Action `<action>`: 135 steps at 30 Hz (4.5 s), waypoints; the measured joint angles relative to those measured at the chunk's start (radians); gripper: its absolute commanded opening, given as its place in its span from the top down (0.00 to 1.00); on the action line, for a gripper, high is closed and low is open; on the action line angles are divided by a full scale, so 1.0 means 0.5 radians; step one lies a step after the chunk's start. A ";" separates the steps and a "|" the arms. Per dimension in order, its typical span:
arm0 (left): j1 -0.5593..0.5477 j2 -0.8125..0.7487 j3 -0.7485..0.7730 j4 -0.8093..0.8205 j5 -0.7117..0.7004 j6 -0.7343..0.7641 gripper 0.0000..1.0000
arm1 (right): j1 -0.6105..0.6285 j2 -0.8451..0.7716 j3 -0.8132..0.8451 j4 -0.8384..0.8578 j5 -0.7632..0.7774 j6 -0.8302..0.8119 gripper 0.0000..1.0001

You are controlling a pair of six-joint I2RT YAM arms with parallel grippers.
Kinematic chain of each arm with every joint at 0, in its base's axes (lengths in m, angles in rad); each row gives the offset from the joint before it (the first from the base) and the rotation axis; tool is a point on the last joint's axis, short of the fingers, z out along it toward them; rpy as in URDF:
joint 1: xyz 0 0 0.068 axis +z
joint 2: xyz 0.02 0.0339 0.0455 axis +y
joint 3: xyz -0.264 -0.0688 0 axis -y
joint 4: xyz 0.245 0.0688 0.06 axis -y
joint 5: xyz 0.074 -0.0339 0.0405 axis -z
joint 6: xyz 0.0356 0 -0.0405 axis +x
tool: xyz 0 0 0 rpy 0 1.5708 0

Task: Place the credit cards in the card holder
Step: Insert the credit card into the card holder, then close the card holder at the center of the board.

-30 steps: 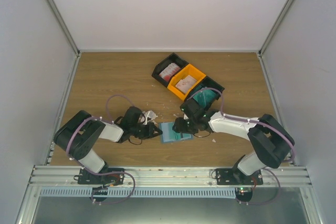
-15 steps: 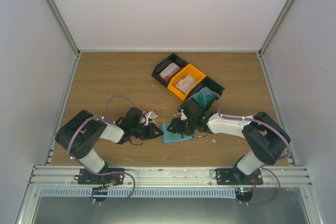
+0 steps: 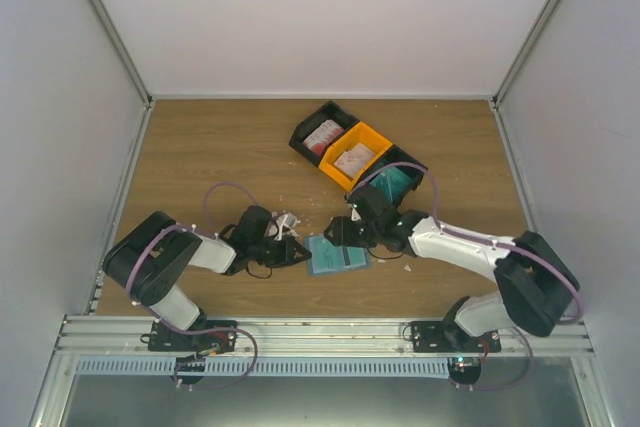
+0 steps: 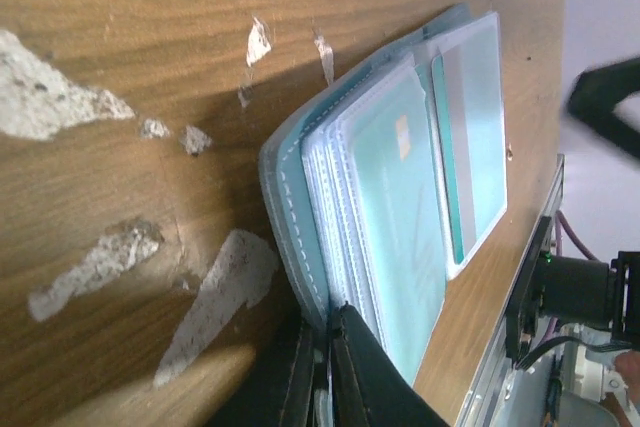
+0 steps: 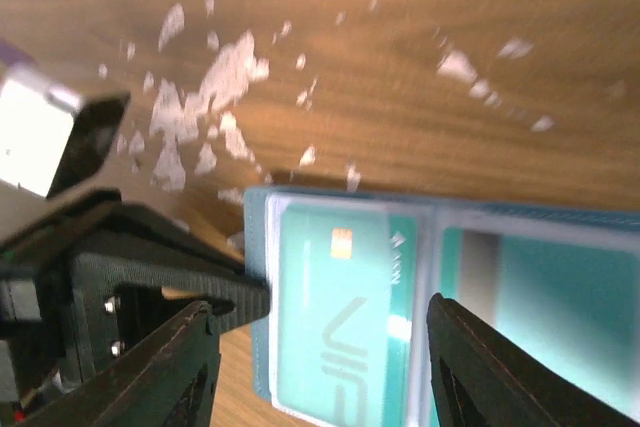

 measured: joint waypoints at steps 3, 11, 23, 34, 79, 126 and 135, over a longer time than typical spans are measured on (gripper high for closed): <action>-0.007 -0.047 0.000 -0.070 -0.011 0.012 0.80 | 0.001 -0.132 0.047 -0.137 0.227 -0.066 0.38; -0.012 -0.247 0.000 -0.303 -0.042 0.028 0.53 | -0.018 -0.294 0.005 -0.375 0.553 -0.189 0.49; -0.016 -0.352 -0.014 -0.396 -0.060 -0.161 0.44 | -0.034 -0.292 -0.275 -0.383 0.427 -0.184 0.58; -0.066 -0.271 -0.026 -0.240 -0.039 -0.288 0.44 | -0.098 -0.319 -0.434 -0.224 0.280 -0.123 0.58; -0.074 -0.235 -0.018 0.243 0.241 -0.130 0.52 | -0.168 -0.162 -0.549 0.312 -0.322 -0.156 0.59; -0.170 -0.061 0.099 0.361 0.153 0.014 0.74 | -0.169 -0.222 -0.261 -0.014 0.304 -0.469 0.80; -0.175 0.034 0.200 0.233 0.065 0.021 0.81 | -0.164 -0.425 -0.303 0.113 0.247 -0.460 0.61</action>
